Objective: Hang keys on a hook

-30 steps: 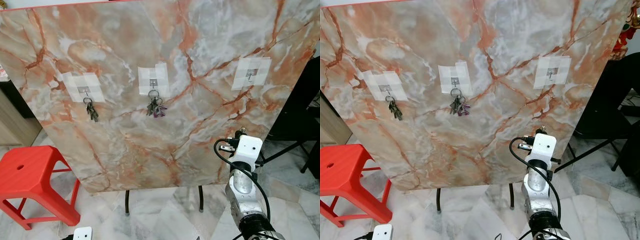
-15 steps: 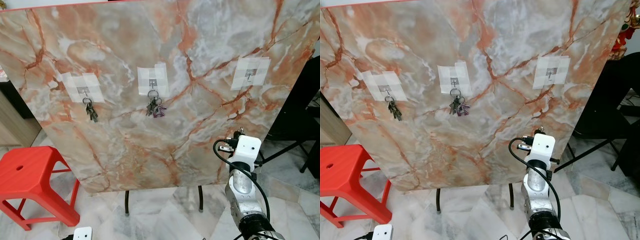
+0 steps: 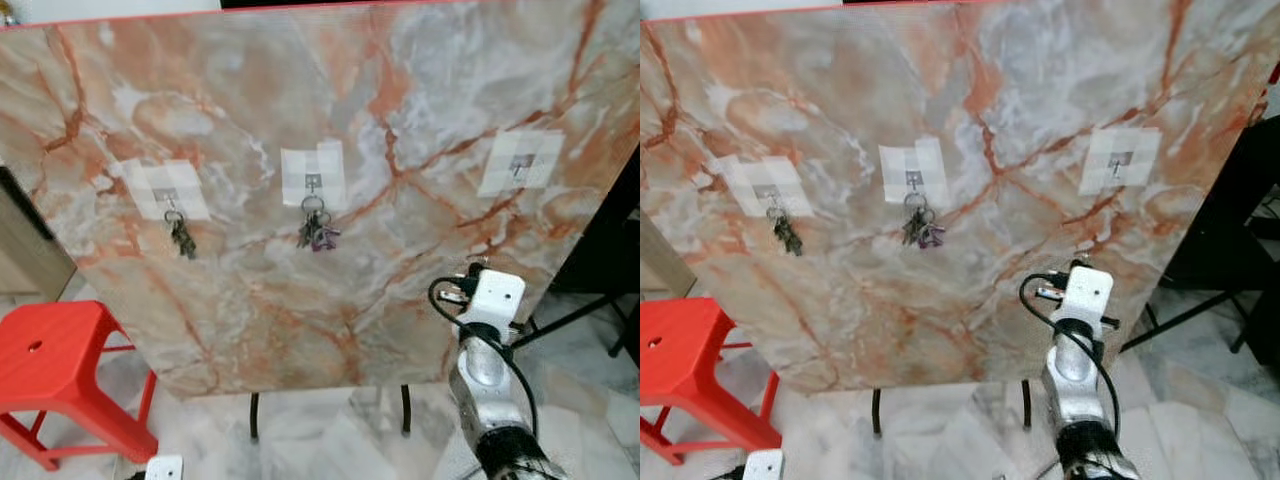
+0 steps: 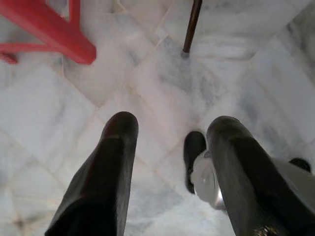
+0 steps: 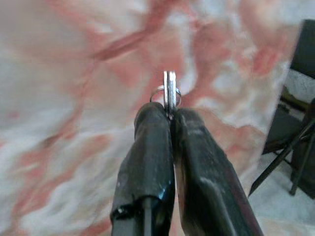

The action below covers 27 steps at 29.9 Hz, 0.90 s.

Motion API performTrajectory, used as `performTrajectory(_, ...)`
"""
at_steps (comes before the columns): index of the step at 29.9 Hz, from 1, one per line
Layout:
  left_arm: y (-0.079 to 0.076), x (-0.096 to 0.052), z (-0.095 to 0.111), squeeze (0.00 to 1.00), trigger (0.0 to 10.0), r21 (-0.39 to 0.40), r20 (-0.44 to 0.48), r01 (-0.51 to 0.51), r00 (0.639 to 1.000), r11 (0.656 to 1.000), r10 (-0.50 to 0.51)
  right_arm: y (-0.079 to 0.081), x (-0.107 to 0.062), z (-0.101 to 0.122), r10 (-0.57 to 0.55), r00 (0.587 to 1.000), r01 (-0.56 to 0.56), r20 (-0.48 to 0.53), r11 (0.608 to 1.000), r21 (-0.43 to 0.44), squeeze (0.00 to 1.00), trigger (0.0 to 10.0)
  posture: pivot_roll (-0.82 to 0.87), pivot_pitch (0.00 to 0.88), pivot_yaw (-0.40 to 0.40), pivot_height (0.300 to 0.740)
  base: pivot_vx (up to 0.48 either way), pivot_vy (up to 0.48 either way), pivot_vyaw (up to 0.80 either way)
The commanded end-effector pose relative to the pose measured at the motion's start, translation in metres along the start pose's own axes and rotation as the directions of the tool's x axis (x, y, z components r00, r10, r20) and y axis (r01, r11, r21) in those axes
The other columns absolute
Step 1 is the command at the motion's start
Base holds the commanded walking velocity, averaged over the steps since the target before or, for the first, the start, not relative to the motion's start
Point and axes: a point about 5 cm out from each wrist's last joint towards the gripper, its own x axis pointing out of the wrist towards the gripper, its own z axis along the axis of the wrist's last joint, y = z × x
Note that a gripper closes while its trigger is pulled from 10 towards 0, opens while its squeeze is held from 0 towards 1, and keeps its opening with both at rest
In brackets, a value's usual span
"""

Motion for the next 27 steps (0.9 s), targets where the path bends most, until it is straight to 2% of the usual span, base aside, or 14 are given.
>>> performTrajectory(1, -0.004, 0.001, 0.001, 0.00, 10.0, 0.008, 0.004, 0.012, 1.000, 1.000, -0.012, -0.008, 0.002, -0.001, -0.029, 1.000, 0.029, -0.011, 1.000, -0.003, 0.00, 10.0, 0.04, 0.000, 0.029, 0.740, 0.266, 0.000, 0.00)
performTrajectory(4, -0.004, 0.001, 0.001, 0.00, 10.0, 0.007, 0.005, 0.012, 1.000, 1.000, -0.012, -0.009, 0.002, -0.001, -0.033, 0.999, 0.033, -0.012, 0.999, -0.003, 0.00, 10.0, 0.04, 0.000, 0.029, 0.740, 0.266, 0.000, 0.00)
performTrajectory(12, -0.006, 0.000, 0.000, 0.00, 10.0, 0.006, 0.001, 0.020, 1.000, 1.000, -0.020, -0.011, 0.002, 0.000, -0.057, 0.998, 0.057, 0.001, 0.998, -0.003, 0.00, 10.0, 0.04, 0.000, 0.029, 0.740, 0.000, 0.000, 0.00)
performTrajectory(16, -0.006, 0.000, 0.000, 0.00, 10.0, 0.007, -0.001, 0.020, 1.000, 1.000, -0.020, -0.016, 0.004, 0.006, -0.092, 0.995, 0.093, 0.039, 0.996, -0.014, 0.00, 10.0, 0.04, 0.000, 0.030, 0.740, 0.000, 0.000, 0.00)
performTrajectory(17, -0.006, 0.000, 0.000, 0.00, 10.0, 0.009, -0.002, 0.019, 1.000, 1.000, -0.019, -0.017, 0.005, 0.012, -0.098, 0.992, 0.102, 0.084, 0.993, -0.055, 0.00, 10.0, 0.04, 0.000, 0.030, 0.740, 0.000, 0.000, 0.00)
performTrajectory(19, -0.006, 0.000, -0.001, 0.00, 10.0, 0.010, -0.003, 0.019, 1.000, 1.000, -0.019, -0.016, 0.006, 0.017, -0.095, 0.988, 0.104, 0.121, 0.992, -0.071, 0.00, 10.0, 0.04, 0.000, 0.030, 0.740, 0.000, 0.000, 0.00)
performTrajectory(22, -0.006, 0.000, 0.000, 0.00, 10.0, 0.010, -0.003, 0.018, 1.000, 1.000, -0.018, -0.016, 0.007, 0.020, -0.096, 0.986, 0.106, 0.135, 0.992, -0.069, 0.00, 10.0, 0.04, 0.000, 0.031, 0.740, 0.000, 0.000, 0.00)
performTrajectory(25, -0.005, 0.000, 0.000, 0.00, 10.0, 0.010, -0.003, 0.018, 1.000, 1.000, -0.018, -0.013, 0.010, 0.030, -0.088, 0.981, 0.101, 0.175, 0.993, -0.068, 0.00, 10.0, 0.04, 0.000, 0.034, 0.740, 0.000, 0.000, 0.00)
performTrajectory(27, -0.005, 0.001, 0.000, 0.00, 10.0, 0.011, -0.003, 0.017, 1.000, 1.000, -0.017, -0.008, 0.015, 0.045, -0.068, 0.969, 0.087, 0.237, 0.994, -0.072, 0.00, 10.0, 0.04, 0.000, 0.035, 0.740, 0.000, 0.000, 0.00)
